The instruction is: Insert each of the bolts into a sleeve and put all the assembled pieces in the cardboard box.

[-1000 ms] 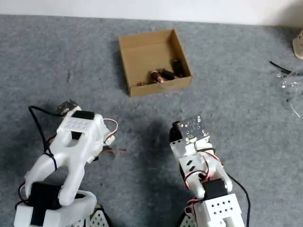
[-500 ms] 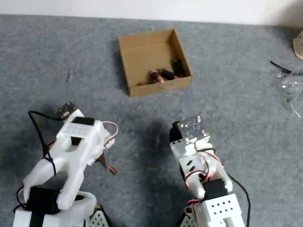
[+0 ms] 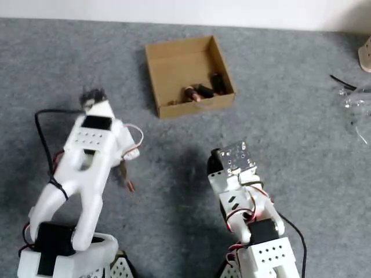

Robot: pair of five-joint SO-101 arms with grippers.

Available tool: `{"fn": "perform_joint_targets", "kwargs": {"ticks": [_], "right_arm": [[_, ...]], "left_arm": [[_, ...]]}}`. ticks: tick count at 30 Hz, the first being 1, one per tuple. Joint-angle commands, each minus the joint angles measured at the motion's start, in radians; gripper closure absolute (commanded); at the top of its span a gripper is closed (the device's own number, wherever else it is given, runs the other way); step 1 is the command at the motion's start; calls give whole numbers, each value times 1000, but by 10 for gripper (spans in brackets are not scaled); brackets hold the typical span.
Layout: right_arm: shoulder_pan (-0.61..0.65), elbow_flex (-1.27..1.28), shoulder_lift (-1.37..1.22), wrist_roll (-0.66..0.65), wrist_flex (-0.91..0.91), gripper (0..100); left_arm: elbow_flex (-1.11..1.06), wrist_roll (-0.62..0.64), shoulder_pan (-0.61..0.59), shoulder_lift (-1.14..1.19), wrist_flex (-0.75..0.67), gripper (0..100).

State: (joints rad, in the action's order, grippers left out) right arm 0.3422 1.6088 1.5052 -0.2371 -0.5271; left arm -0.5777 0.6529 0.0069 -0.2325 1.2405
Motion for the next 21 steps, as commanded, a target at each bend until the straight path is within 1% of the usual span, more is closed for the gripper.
{"fn": "perform_joint_targets", "kwargs": {"ticks": [1,4,6,11,16,21], "right_arm": [[-10,-12,21,-11,38,994],[-10,-12,21,-11,38,994],[-10,-12,21,-11,38,994],[-10,-12,21,-11,38,994],[-10,-12,21,-11,38,994],[-10,-12,21,-11,38,994]], "left_arm": [[205,-95,-5,-12,69,995],[317,-138,-10,-13,117,995],[403,-163,-8,-25,173,995],[582,-204,-4,-122,287,995],[633,-273,-13,-265,339,995],[630,-328,-58,-435,393,995]]}}
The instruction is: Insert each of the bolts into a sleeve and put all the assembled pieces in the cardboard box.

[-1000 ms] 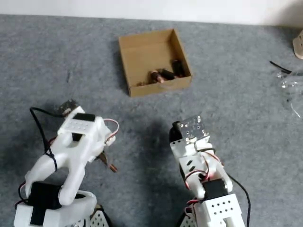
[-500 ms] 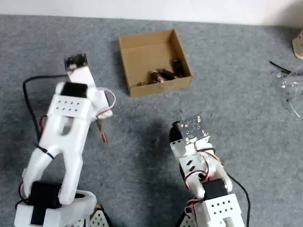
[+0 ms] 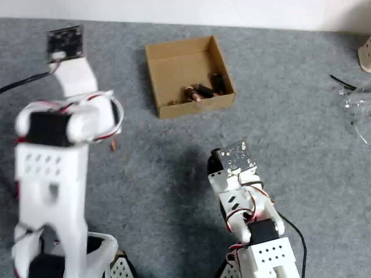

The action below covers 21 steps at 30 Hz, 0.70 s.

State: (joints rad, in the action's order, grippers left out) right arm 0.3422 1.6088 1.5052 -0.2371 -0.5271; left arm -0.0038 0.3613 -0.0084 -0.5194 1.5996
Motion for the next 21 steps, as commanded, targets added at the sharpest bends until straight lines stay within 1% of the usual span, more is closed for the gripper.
{"fn": "perform_joint_targets", "kwargs": {"ticks": [1,4,7,10,15,21], "right_arm": [[-10,-12,21,-11,38,994],[-10,-12,22,-11,38,994],[-12,-13,22,-11,38,994],[-12,-15,22,-11,38,994],[-12,-13,22,-11,38,994],[-12,-16,22,-9,33,994]], "left_arm": [[56,-44,-56,-179,48,995],[44,-72,-90,-265,91,995],[-35,-94,-122,-363,100,995],[-171,-104,-154,-479,97,995],[-424,-170,-168,-700,91,995],[-753,-170,-166,-957,-11,995]]}}
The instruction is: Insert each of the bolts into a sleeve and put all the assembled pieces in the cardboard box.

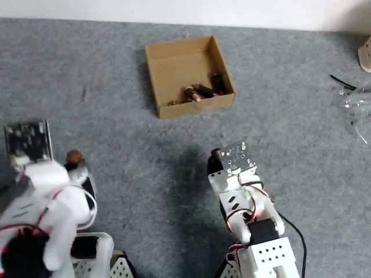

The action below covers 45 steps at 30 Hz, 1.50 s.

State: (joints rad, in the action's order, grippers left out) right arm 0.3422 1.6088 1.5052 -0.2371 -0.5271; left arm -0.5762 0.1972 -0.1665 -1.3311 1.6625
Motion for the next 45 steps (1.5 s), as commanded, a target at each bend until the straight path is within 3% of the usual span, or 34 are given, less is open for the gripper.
{"fn": "perform_joint_targets", "kwargs": {"ticks": [1,9,15,22,26,35,40,45], "right_arm": [[-12,-16,22,-9,31,994],[-10,-18,22,-5,31,994],[-4,-13,22,-5,36,994],[54,-12,24,-3,38,994],[84,-12,24,-3,67,994],[143,-8,24,-3,133,994],[272,-8,24,-11,176,994],[332,-8,24,-107,179,994]], "left_arm": [[-236,-6,-4,-188,-103,995],[-553,-5,10,-441,-465,995],[-733,5,180,-463,-732,995],[-912,229,282,-463,-1128,995],[-998,358,278,-463,-1266,995],[-1029,512,286,-464,-1301,995],[-1009,525,282,-464,-1298,995],[-1003,526,312,-463,-1297,995]]}}
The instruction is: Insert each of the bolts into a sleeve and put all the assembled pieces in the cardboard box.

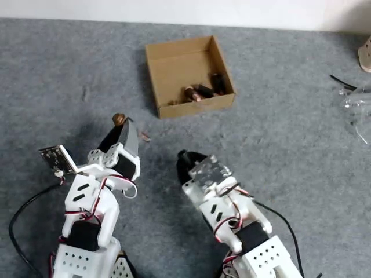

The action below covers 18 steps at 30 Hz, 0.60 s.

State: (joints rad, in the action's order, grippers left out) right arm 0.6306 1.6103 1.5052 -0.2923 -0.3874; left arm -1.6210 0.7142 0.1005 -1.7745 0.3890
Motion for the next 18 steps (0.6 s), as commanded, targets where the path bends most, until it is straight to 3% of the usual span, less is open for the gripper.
{"fn": "perform_joint_targets", "kwargs": {"ticks": [1,10,18], "right_arm": [[53,-8,24,-55,36,994],[67,28,24,-61,33,994],[65,24,24,-61,2,994]], "left_arm": [[41,9,70,-19,-20,995],[225,9,125,-19,285,995],[228,9,196,-18,310,995]]}}
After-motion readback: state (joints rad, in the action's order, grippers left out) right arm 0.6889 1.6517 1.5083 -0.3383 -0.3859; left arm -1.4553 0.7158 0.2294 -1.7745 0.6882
